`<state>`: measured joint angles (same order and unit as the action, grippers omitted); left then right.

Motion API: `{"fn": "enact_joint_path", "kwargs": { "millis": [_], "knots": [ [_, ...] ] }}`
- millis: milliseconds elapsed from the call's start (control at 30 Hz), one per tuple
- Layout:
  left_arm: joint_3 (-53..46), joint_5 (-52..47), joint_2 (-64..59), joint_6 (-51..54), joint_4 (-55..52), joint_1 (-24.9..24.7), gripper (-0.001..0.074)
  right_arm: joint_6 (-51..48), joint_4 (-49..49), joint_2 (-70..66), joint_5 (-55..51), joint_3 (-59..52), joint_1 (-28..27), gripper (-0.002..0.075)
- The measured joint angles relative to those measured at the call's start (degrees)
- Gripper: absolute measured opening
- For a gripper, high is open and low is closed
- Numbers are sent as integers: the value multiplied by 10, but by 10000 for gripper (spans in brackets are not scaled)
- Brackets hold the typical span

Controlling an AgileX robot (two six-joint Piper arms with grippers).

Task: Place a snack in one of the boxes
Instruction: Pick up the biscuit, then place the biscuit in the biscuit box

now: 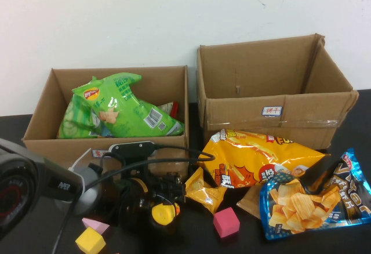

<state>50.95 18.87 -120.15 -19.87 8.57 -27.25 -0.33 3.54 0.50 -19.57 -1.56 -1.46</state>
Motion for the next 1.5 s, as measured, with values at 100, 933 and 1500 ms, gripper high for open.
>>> {"fn": "enact_joint_path", "kwargs": {
  "millis": [100, 933, 1500],
  "knots": [
    [0, -1, 0, -7, 0, 0, 308, 0, 0, 0, 0, 0, 0, -1],
    [-81, -64, 339, 35, -20, -41, 8, 3, 0, 0, 0, 0, 0, -1],
    [318, -39, 81, 28, -72, -64, 93, 0, 0, 0, 0, 0, 0, -1]
  ]
}}
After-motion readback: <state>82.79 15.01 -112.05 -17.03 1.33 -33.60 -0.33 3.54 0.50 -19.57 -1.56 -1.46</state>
